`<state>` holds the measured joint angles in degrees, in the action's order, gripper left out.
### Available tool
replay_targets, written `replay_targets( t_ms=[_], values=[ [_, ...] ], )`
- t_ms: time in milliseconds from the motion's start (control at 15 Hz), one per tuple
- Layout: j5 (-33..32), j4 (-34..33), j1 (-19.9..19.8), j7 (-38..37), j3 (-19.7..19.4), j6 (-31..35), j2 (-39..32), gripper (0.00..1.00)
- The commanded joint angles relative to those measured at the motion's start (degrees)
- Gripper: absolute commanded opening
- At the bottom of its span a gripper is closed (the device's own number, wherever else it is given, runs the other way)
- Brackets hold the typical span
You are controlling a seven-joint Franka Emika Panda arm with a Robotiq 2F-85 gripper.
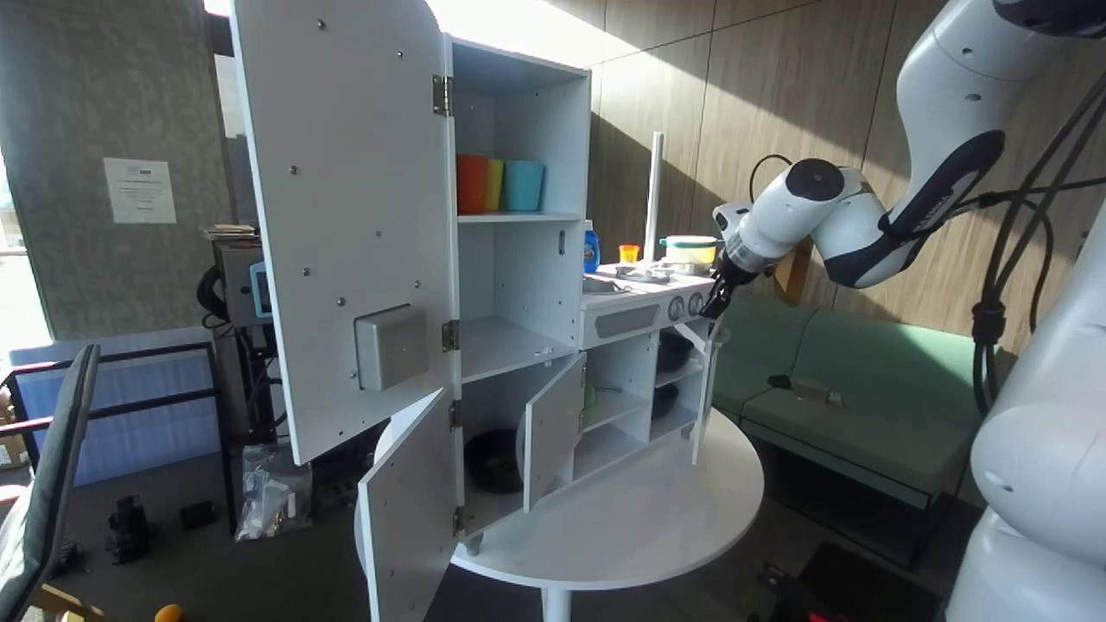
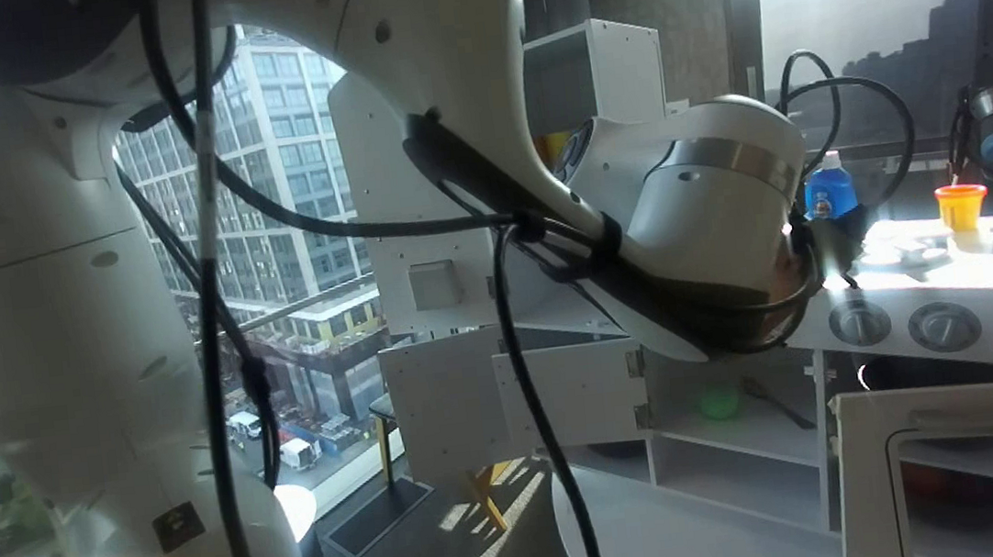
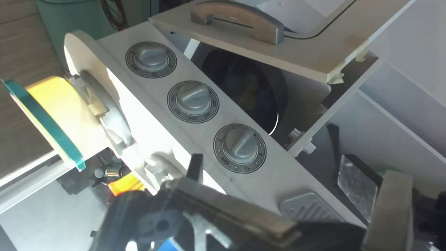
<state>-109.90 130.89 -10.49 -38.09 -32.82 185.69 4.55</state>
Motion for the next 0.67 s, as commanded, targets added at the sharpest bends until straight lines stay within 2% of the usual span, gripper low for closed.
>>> replay_targets(
  t_ms=[0,400,600],
  values=[
    [-0.33,1.46,0.87,-0.3,0.6,3.07,1.5,1.0],
    [4.14,-1.36,2.84,-0.64,2.59,3.94,-6.6,1.0],
    [8.85,-2.91,3.1,-0.13,2.92,2.62,-11.93,1.0]
  ],
)
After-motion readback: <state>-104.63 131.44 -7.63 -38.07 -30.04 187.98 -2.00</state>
